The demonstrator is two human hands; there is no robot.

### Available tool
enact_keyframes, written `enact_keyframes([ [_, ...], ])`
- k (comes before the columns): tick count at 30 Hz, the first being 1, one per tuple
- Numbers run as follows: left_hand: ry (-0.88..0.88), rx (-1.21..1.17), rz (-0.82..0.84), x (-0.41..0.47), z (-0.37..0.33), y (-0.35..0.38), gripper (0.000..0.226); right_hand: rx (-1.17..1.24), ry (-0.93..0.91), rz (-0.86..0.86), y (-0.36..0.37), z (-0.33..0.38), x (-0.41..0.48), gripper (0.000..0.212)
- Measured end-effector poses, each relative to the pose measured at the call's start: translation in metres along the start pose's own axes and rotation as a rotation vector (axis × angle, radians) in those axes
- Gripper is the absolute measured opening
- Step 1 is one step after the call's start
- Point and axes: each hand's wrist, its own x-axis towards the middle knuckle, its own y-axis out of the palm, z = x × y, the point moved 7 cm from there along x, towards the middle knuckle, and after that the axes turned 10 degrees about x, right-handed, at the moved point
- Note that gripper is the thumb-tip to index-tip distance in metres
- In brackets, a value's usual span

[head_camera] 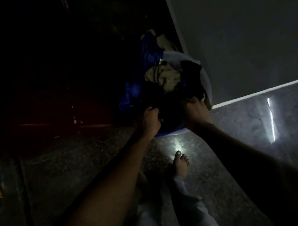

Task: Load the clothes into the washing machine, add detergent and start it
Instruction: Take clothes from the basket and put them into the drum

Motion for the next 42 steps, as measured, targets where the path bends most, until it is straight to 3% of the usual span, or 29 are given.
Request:
enact_keyframes([
  [5, -0.017, -0.278, -0.161, -0.024, -0.008, -0.052, 0.016, 0.304, 0.078, -0.182, -0.039, -0.005, -0.021, 0.017],
  [12, -0.035, -0.516, -0.358, -0.086, -0.031, -0.175, 0.017, 0.632, 0.079, -0.336, -0.135, 0.037, -0.064, 0.024],
  [19, 0.081, -0.571, -0.361, -0.158, -0.071, -0.276, 0.018, 0.798, 0.074, -0.549, -0.234, 0.064, -0.114, 0.014],
  [22, 0.121, -0.614, -0.371, -0.185, -0.085, -0.312, 0.017, 0.839, 0.069, -0.554, -0.267, 0.075, -0.132, 0.015],
  [25, 0.178, -0.630, -0.389, -0.209, -0.102, -0.348, 0.015, 0.873, -0.017, -0.533, -0.297, 0.092, -0.148, 0.029],
  [30, 0.268, -0.625, -0.417, -0.233, -0.116, -0.406, 0.015, 0.760, -0.208, -0.332, -0.335, 0.118, -0.152, 0.056],
  [33, 0.262, -0.704, -0.390, -0.247, -0.114, -0.431, 0.015, 0.786, -0.252, -0.226, -0.350, 0.135, -0.144, 0.036],
  [37, 0.230, -0.778, -0.427, -0.256, -0.098, -0.444, 0.018, 0.941, -0.290, -0.269, -0.379, 0.162, -0.147, 0.003],
  [38, 0.229, -0.789, -0.442, -0.257, -0.093, -0.445, 0.019, 0.968, -0.298, -0.290, -0.388, 0.168, -0.148, 0.005],
  [40, 0.251, -0.838, -0.442, -0.261, -0.086, -0.442, 0.036, 1.002, -0.336, -0.328, -0.406, 0.181, -0.150, 0.009],
  [42, 0.248, -0.847, -0.386, -0.264, -0.083, -0.435, 0.074, 1.020, -0.392, -0.340, -0.422, 0.195, -0.151, 0.012],
])
